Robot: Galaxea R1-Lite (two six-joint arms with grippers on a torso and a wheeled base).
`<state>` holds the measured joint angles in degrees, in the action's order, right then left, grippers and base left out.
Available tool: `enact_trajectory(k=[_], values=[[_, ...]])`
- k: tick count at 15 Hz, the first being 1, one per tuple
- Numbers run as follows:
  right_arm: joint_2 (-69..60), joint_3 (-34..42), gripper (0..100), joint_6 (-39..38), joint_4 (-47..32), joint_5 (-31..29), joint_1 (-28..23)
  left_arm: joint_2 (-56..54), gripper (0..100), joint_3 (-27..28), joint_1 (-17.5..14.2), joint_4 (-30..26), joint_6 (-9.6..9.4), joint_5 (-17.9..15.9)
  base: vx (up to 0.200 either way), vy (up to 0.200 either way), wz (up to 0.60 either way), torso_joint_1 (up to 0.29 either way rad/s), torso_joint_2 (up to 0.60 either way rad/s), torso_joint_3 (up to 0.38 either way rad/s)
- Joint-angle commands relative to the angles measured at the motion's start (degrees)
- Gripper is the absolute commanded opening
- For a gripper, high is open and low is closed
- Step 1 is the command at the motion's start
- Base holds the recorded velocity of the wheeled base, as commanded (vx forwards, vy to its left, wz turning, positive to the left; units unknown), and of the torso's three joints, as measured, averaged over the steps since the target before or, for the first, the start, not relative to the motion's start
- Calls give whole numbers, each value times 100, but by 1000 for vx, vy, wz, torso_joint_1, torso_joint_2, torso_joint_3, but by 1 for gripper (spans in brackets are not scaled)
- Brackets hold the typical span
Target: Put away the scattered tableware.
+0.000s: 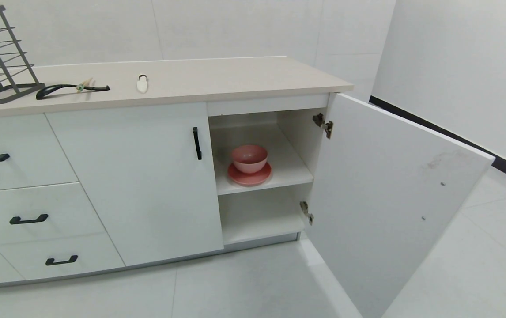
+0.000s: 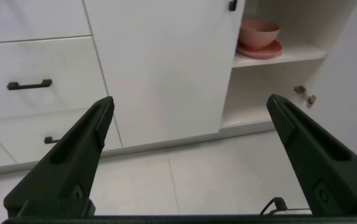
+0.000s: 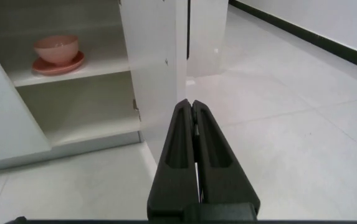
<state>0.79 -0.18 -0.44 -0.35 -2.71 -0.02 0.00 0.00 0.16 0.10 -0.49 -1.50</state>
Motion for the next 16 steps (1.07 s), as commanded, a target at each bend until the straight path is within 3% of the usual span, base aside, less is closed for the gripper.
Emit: enact_trajectory(k=[1,12,16], values=[[0,1,0,0,9,-2,2,0,100,0,-7,-1,5,1,0,-200,0,2,7,2],[9,9,0,0,18,148,2,0,100,0,-7,-1,14,9,0,-200,0,2,1,4],[9,1,0,-9,9,148,2,0,100,0,-7,-1,5,9,0,0,0,0,0,0]])
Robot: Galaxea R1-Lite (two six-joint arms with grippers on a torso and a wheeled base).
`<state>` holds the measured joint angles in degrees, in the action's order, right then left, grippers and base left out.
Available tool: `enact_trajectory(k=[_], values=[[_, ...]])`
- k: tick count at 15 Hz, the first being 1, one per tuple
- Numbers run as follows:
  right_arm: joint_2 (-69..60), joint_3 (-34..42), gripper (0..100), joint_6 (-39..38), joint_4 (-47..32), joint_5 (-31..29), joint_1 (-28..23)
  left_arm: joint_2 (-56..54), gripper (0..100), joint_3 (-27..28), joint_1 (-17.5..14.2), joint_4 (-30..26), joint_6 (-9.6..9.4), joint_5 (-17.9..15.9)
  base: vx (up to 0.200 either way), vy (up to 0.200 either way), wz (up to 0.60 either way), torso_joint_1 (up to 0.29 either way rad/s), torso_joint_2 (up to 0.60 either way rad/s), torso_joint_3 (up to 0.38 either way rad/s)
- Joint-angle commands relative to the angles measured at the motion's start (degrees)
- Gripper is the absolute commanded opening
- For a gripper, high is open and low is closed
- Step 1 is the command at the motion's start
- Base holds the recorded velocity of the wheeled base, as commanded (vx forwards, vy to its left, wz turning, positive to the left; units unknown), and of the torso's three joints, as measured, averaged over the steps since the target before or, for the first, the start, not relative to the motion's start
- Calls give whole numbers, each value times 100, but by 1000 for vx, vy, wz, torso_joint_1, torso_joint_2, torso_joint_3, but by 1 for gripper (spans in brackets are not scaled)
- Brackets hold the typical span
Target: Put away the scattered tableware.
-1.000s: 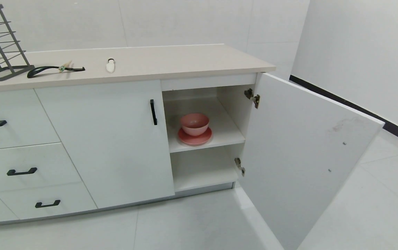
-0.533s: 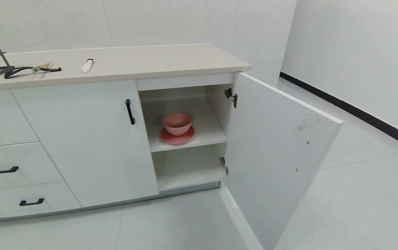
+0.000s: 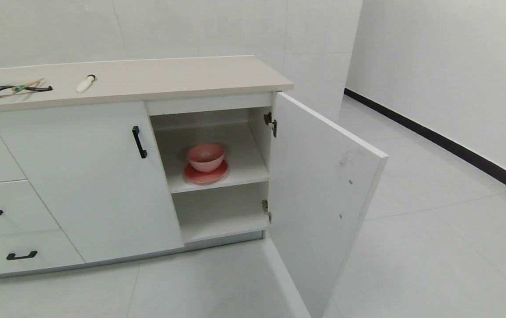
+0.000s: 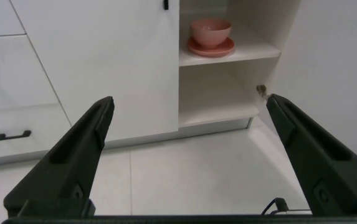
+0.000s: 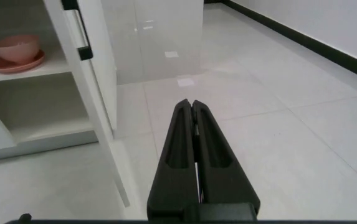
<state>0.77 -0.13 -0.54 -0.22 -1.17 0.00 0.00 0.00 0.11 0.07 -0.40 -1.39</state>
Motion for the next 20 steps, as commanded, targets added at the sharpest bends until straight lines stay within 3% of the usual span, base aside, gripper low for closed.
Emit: enact_trajectory(k=[1,2,4,7,11,14,18,20], values=[[2,5,0,18,-4,3,0,0,100,0,-2,1,-4,-2,0,0,0,0,0,0],[2,13,0,54,268,20,0,0,100,0,-2,1,-4,-2,0,0,0,0,0,0],[2,-4,0,221,1639,135,-9,0,100,0,-2,1,-4,-2,0,0,0,0,0,0],[600,-408,0,247,760,1119,44,0,100,0,-2,1,-4,-2,0,0,0,0,0,0],[2621,-1525,0,273,593,1444,167,0,100,0,-2,1,-4,-2,0,0,0,0,0,0],[4256,-2043,0,388,1129,1646,343,0,100,0,-2,1,5,-2,0,0,0,0,0,0],[6322,-2474,0,581,2483,1673,325,0,100,0,-2,1,5,-2,0,0,0,0,0,0],[6831,-2491,0,871,2861,1787,360,0,100,0,-2,1,23,-2,0,0,0,0,0,0]])
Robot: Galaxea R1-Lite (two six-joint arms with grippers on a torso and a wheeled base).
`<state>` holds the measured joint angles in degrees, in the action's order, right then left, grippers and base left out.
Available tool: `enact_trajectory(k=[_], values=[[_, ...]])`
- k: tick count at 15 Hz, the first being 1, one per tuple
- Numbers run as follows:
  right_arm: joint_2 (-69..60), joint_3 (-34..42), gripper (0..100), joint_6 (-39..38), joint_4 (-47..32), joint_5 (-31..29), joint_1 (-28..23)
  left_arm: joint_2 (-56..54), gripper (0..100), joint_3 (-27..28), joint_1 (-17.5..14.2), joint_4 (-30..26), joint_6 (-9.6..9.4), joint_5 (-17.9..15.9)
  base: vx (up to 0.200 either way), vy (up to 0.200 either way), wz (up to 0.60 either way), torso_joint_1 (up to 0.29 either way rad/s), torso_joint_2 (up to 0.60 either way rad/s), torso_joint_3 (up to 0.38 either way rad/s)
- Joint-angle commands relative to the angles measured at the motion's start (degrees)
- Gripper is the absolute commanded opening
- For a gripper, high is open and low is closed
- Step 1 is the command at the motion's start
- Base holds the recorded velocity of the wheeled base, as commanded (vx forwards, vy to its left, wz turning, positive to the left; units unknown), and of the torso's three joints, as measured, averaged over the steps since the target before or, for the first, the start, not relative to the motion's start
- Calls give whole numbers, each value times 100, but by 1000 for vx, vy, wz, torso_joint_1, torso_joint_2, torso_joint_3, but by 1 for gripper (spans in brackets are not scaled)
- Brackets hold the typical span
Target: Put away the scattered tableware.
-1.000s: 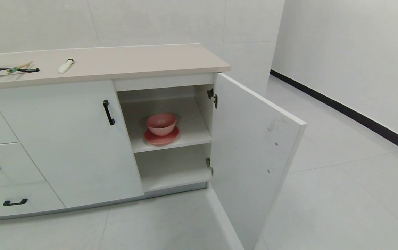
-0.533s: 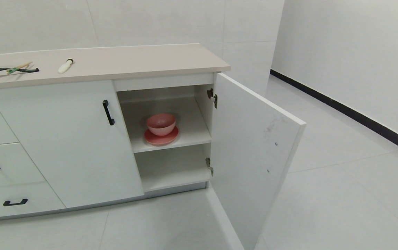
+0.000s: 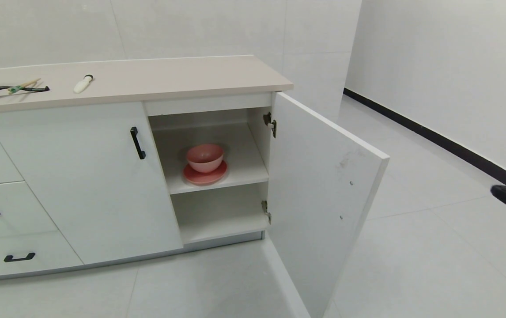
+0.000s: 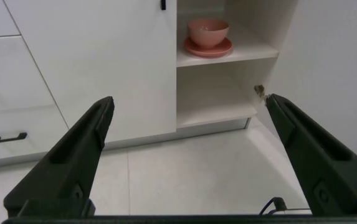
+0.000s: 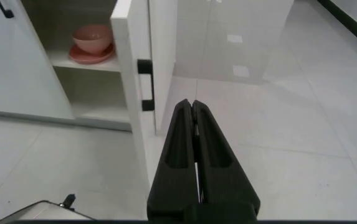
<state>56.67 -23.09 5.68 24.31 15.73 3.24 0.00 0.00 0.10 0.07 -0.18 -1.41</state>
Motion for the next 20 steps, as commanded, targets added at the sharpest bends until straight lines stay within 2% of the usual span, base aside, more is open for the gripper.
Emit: enact_trajectory(k=[1,4,6,9,12,13,15,20], values=[[1434,-205,0,522,452,150,27,0,100,0,-1,1,1,1,0,0,0,0,0,0],[2155,-600,0,689,593,370,-192,0,100,0,-1,1,9,1,0,0,0,0,0,0],[2717,-653,0,724,1357,721,-219,0,100,0,-1,1,45,10,0,0,0,0,0,0],[3069,-635,0,706,1867,765,203,0,100,0,-1,10,80,18,0,0,0,0,0,0],[3605,-978,0,715,2016,1038,229,0,100,0,-1,10,62,1,0,0,0,0,0,0],[3886,-1022,0,715,2315,1134,273,0,100,0,-1,10,62,10,0,0,0,0,0,0],[4045,-996,0,671,2579,1134,511,0,100,0,-1,10,62,10,0,0,0,0,0,0],[3974,-934,0,671,2614,1345,880,0,100,0,-1,10,62,10,0,0,0,0,0,0]])
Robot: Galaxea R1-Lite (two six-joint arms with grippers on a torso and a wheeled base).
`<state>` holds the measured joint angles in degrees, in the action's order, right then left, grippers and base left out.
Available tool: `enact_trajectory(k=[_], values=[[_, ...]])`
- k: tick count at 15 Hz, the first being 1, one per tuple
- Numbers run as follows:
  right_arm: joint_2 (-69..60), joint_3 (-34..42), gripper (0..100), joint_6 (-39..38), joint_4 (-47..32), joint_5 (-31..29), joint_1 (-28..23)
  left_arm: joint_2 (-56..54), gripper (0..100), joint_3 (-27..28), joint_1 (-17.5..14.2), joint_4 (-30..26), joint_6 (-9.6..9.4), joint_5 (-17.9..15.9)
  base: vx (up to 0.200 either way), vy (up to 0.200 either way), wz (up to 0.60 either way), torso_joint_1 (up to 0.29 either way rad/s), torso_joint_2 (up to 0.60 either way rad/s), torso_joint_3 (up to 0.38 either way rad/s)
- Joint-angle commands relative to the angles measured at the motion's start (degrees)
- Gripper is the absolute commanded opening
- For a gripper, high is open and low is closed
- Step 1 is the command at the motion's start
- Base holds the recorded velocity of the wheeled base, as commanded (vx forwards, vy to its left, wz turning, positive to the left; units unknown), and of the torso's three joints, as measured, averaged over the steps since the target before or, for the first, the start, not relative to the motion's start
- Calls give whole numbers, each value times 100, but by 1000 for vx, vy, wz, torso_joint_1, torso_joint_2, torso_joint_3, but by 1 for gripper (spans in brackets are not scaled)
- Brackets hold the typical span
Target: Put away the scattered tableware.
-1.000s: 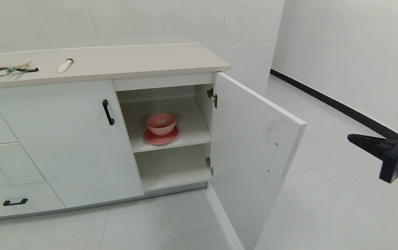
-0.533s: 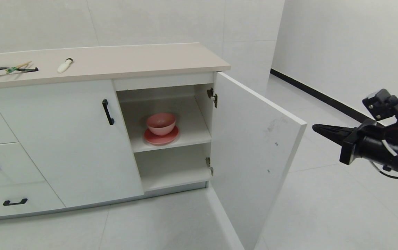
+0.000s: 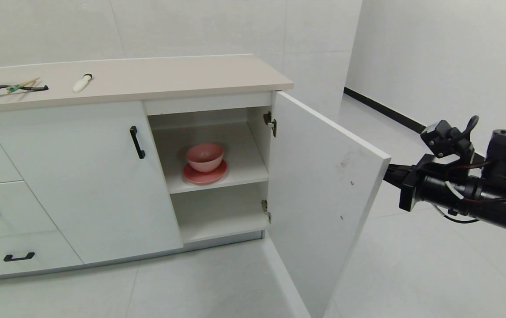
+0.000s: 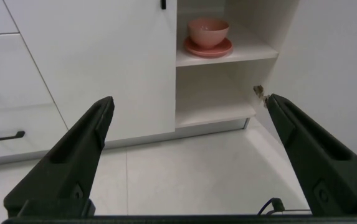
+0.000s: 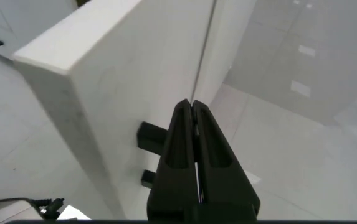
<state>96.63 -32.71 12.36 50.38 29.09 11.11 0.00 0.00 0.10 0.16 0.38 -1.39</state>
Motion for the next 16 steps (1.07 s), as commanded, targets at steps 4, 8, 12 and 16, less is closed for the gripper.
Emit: enact_trajectory(k=[4,8,12,16], values=[[-145,256,0,12,77,9,278,0,100,0,-1,2,-3,-2,0,0,0,0,0,0],[-286,502,0,-6,217,9,498,0,100,0,-1,-7,-3,-2,0,0,0,0,0,0],[-461,493,0,-32,244,9,770,0,100,0,-1,-7,-3,-2,0,0,0,0,0,0],[-453,458,0,-50,253,44,999,0,100,0,-1,-7,-3,-2,0,0,0,0,0,0]])
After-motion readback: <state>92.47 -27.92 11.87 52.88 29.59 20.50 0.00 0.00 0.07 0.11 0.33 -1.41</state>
